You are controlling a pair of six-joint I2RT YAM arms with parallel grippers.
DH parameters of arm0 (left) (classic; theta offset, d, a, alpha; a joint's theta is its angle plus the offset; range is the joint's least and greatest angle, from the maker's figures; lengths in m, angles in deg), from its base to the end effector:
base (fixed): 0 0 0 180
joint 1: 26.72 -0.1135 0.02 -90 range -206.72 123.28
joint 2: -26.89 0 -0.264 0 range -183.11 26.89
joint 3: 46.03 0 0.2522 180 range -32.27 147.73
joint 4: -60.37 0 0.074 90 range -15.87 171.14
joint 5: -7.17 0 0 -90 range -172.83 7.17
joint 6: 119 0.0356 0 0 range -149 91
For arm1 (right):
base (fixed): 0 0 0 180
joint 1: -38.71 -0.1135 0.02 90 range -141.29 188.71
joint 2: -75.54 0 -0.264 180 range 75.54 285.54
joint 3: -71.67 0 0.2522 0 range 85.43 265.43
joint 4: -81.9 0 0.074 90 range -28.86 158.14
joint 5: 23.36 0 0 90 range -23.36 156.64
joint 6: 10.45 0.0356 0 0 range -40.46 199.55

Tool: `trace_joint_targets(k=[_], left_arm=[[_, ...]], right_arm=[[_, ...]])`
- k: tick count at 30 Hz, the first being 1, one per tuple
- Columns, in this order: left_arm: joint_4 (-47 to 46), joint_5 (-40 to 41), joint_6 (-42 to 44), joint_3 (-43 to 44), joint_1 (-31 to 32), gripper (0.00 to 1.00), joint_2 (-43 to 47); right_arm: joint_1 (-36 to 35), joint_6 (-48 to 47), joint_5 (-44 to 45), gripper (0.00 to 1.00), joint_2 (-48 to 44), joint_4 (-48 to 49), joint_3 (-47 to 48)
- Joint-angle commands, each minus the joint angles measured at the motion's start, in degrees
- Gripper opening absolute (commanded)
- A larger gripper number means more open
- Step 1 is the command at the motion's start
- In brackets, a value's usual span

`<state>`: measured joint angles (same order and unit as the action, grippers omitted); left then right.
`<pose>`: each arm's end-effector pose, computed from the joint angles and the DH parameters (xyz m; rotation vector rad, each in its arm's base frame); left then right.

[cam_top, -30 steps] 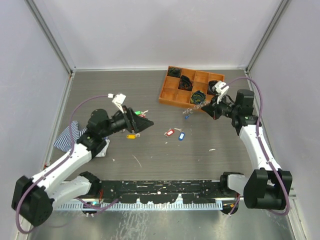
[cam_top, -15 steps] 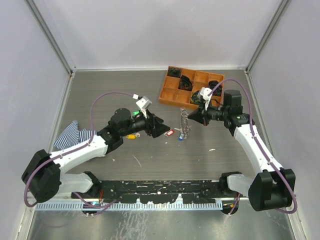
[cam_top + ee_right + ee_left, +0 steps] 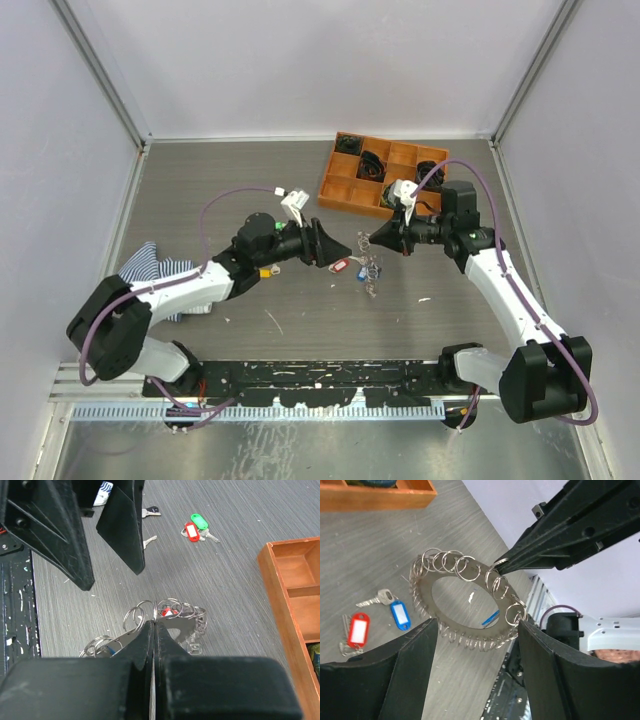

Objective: Remove the keys from the keyring

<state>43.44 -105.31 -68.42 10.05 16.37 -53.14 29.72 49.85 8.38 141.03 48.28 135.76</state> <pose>0.2177 -0.2223 0.2581 0.3874 1.8539 -1.3666 0.2309 0.0672 0.2943 -1.1464 1.6062 0.8617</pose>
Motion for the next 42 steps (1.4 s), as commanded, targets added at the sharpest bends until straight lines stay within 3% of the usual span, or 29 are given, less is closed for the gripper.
trace_joint_targets(k=[1,11,27,42], left_arm=[[-4.74,-1.18,-7.57,3.16,0.49,0.67,-2.01],[-7.23,-3.74,-9.34,4.66,2.18,0.76,-5.82],[4.19,3.08,-6.03,10.15,5.17,0.78,-7.23],[13.22,7.62,-4.78,14.36,5.71,0.66,-8.69]], right_arm=[[-0.65,0.21,-2.88,0.01,-1.11,2.23,1.15],[-0.76,3.89,-3.27,0.01,-0.74,5.07,0.25],[-1.37,11.93,-3.53,0.01,0.38,12.06,-1.82],[-2.07,21.08,-4.93,0.01,1.89,19.84,-4.14]])
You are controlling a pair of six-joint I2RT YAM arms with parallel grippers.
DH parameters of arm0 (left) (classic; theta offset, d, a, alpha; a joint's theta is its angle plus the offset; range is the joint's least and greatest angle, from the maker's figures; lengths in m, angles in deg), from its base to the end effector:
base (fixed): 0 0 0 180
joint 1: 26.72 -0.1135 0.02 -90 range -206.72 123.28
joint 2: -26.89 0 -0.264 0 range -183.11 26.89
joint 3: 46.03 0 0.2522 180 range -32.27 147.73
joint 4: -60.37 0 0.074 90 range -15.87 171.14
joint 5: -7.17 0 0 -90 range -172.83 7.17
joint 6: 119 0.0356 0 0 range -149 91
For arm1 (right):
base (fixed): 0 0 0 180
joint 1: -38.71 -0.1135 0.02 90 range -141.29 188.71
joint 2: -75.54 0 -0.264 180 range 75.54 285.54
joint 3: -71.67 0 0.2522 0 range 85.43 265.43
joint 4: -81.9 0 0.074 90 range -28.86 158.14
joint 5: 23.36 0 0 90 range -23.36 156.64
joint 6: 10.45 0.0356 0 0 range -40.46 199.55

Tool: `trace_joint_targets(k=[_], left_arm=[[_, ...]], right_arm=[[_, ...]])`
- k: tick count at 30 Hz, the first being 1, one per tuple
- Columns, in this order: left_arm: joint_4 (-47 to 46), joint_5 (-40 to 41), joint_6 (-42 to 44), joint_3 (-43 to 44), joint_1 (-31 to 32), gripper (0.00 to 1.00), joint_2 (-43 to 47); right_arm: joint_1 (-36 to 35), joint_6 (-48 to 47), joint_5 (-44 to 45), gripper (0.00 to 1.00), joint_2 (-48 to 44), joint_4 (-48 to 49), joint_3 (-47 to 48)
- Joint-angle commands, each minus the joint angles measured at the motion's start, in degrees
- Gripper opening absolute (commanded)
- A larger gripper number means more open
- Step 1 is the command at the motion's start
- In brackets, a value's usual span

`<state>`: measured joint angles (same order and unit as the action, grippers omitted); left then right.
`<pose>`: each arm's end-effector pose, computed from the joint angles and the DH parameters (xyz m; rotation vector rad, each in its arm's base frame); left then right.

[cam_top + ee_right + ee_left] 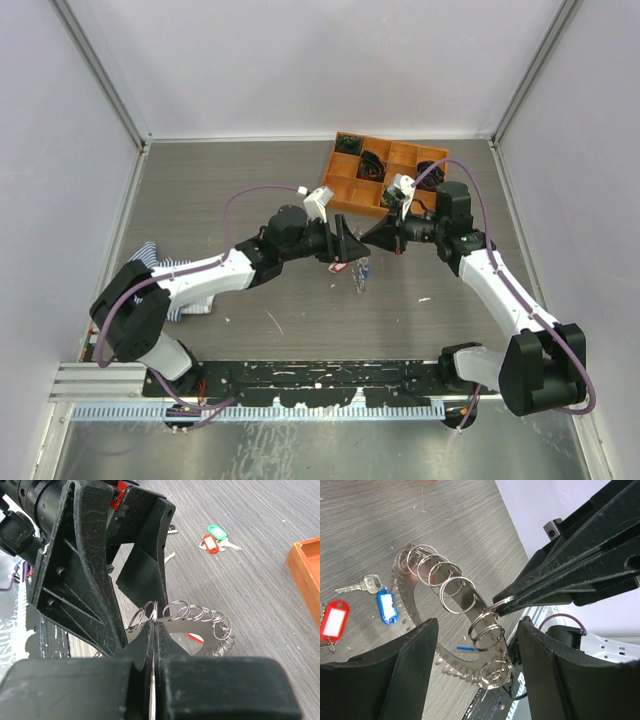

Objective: Remove the keys from the keyring

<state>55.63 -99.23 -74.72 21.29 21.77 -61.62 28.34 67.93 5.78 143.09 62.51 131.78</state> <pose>0.2258 -0.2703 0.2556 0.2748 2.0781 -1.3456 0.2411 0.0757 0.2836 -0.9875 1.6530 1.0516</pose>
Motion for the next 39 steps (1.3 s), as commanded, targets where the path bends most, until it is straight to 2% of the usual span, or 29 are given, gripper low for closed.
trace_joint_targets(k=[1,7,14,24,33,35,39], left_arm=[[1.54,1.69,1.77,3.47,0.44,0.65,-0.32],[3.87,1.89,2.92,4.55,0.45,0.59,-0.43],[6.85,1.98,4.10,5.61,0.39,0.38,-0.61],[9.27,3.06,6.61,6.21,0.35,0.13,-0.17],[9.08,3.03,7.78,5.60,0.38,0.00,1.36],[9.29,2.96,7.98,5.59,0.37,0.00,1.73],[10.54,3.25,7.96,5.59,0.32,0.00,2.83]], right_arm=[[-0.84,3.08,-2.23,0.01,-0.06,5.63,-0.17],[-1.13,4.13,-2.13,0.01,0.21,6.57,-0.49],[-1.39,5.15,-1.88,0.01,0.11,7.51,-0.84],[-1.77,5.46,-2.15,0.01,-0.21,7.84,-1.08],[-1.81,5.31,-2.71,0.01,-1.51,7.82,-1.18],[-1.76,5.21,-3.14,0.04,-1.58,7.62,-1.11],[-1.07,4.29,-4.86,0.18,-2.04,6.16,-0.44]])
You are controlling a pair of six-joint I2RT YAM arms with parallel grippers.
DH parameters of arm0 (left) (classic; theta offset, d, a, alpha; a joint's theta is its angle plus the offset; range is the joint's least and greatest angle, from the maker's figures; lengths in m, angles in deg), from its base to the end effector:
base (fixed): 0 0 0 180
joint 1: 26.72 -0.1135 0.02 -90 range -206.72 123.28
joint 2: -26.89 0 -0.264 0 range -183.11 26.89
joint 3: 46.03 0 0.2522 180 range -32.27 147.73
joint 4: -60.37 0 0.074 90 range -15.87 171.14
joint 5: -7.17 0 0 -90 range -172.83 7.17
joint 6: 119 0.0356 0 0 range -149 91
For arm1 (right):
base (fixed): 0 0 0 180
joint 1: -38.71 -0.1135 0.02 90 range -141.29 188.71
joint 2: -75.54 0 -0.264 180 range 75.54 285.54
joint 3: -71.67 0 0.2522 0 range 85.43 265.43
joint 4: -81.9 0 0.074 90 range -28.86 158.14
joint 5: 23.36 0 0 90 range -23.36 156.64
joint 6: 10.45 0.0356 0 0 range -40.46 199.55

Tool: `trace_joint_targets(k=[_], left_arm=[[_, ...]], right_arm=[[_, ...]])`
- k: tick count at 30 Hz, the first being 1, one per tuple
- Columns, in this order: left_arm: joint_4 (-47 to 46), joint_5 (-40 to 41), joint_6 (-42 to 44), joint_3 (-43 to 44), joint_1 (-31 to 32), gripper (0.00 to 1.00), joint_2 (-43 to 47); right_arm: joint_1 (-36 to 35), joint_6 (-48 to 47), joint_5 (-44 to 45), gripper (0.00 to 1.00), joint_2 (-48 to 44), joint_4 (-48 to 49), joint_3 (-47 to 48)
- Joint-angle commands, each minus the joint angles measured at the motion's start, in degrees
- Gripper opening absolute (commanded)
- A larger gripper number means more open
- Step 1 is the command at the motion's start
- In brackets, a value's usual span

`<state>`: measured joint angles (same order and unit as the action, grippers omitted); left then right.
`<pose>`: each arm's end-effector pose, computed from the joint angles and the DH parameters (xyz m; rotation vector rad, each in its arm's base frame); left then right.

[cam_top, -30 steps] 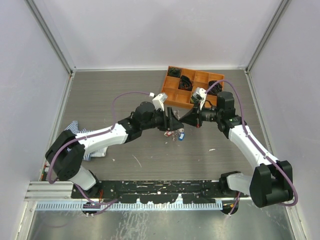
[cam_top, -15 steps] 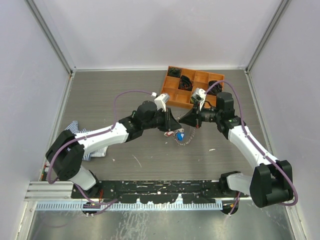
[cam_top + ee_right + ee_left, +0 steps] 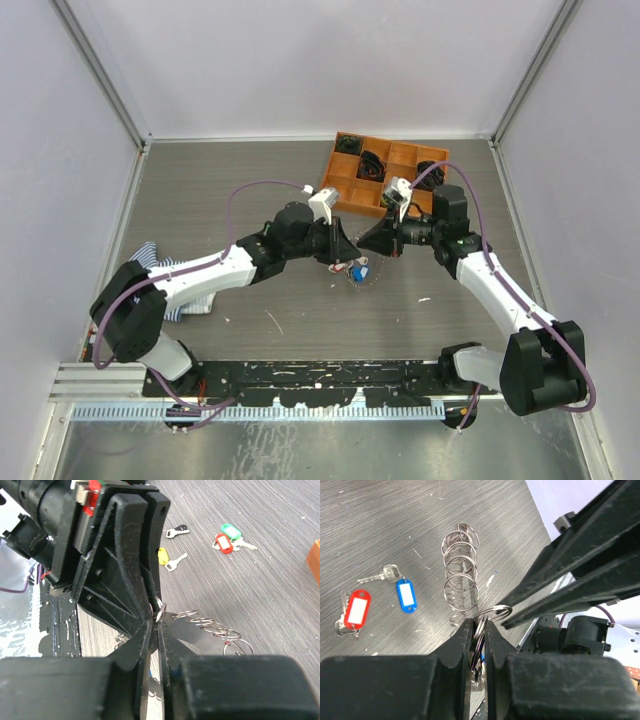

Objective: Remove the keys from the keyring

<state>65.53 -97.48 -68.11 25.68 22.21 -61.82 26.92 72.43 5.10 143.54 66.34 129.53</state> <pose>0.2269 -0.2741 0.2628 0.3707 2.1346 -1.2082 0.2396 0.0820 0.2744 -0.9641 1.6718 1.1216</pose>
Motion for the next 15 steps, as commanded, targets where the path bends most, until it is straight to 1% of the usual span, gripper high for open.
trace_joint_targets(k=[1,4,8,10,13,15], left_arm=[[0.95,1.55,1.25,1.17,-0.09,0.00,3.28],[1.56,1.64,1.20,0.99,-0.07,0.00,3.98],[1.48,1.92,1.16,0.14,-0.13,0.00,5.23],[1.25,2.68,0.79,-0.39,-0.13,0.00,6.25],[1.07,3.44,-0.36,-0.73,-0.12,0.00,8.10],[2.18,4.23,-1.34,-0.29,-0.19,0.00,9.15]], right_arm=[[0.63,-0.45,-4.83,0.22,-2.65,1.95,1.98],[1.80,-1.77,-7.10,0.37,-3.15,0.17,2.62],[4.19,-6.56,-9.55,0.50,-3.85,-4.60,3.99],[4.95,-13.28,-10.55,0.58,-4.15,-9.97,4.75],[4.94,-29.43,-11.40,0.73,-4.19,-21.91,5.28],[4.94,-38.23,-12.59,0.85,-4.16,-26.70,4.42]])
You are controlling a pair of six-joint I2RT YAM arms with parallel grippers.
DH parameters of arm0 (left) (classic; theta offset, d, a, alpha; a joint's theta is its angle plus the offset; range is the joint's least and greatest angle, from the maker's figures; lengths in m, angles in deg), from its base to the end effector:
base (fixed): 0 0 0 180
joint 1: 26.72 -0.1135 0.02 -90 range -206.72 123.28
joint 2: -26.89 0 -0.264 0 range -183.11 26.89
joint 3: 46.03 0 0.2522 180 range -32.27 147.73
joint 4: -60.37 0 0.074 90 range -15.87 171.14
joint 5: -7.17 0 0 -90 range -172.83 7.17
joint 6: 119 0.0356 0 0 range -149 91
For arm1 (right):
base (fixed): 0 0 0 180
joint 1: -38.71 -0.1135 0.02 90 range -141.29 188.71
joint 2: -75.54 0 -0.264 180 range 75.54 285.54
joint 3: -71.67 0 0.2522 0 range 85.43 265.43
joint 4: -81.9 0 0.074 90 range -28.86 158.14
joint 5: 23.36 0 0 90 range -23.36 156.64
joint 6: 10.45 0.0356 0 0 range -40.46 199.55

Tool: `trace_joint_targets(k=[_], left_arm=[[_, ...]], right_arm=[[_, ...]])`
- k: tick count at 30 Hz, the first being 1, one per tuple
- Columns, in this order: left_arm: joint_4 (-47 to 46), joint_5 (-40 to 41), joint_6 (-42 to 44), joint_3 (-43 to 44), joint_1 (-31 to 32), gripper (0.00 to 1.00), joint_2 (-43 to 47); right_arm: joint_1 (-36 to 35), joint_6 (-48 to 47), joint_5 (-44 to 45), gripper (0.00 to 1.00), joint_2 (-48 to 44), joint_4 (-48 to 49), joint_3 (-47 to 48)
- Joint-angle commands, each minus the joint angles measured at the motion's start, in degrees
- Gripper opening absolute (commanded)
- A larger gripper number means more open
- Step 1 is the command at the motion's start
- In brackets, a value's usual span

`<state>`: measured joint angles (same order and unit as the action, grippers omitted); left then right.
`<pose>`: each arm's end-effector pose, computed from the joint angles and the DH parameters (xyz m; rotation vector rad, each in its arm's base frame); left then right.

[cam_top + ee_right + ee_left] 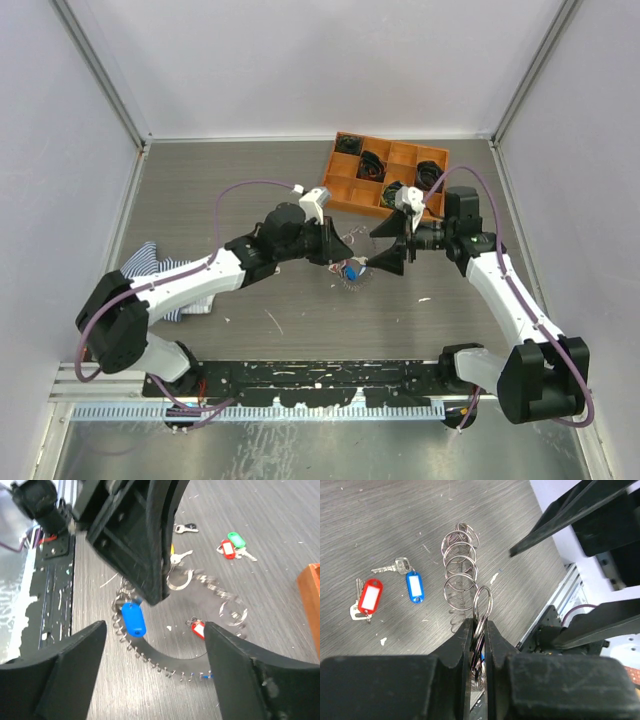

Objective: Remove the keys from the keyring

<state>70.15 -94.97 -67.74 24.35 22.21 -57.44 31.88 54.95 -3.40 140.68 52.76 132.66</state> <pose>0.2166 -0.2600 0.2716 0.3439 2.1551 -1.1513 0.2269 0.0609 0.2875 -1.1251 1.5244 1.0792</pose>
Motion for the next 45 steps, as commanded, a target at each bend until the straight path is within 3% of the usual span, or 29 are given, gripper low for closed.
trace_joint_targets(k=[1,4,8,15,18,29,45], left_arm=[[-1.87,2.01,-2.00,1.28,-0.23,0.00,5.24],[-1.28,2.21,-3.44,1.64,-0.16,0.00,6.60],[-1.18,1.36,-4.59,2.35,-0.15,0.00,7.63],[-1.20,1.45,-4.74,2.97,0.38,0.00,7.99],[-1.15,3.31,-5.81,2.97,0.54,0.00,8.24],[3.15,11.44,-16.83,3.95,0.74,0.00,7.26],[9.04,13.64,-28.74,4.25,0.76,0.00,7.98]], right_arm=[[-0.06,-24.56,-4.66,0.90,-1.29,-15.18,0.92],[-0.63,-32.04,-5.13,0.98,-1.34,-17.59,-0.73],[-1.96,-34.57,-4.28,0.97,-0.81,-16.46,-2.06],[-5.66,-23.96,-4.36,0.74,-0.01,-8.64,-1.24],[-7.36,-20.87,-2.94,0.69,0.58,-6.17,-1.15],[-10.87,-9.04,10.88,0.64,0.86,4.86,-2.00],[-14.78,-12.89,15.51,0.56,-0.38,5.63,-3.23]])
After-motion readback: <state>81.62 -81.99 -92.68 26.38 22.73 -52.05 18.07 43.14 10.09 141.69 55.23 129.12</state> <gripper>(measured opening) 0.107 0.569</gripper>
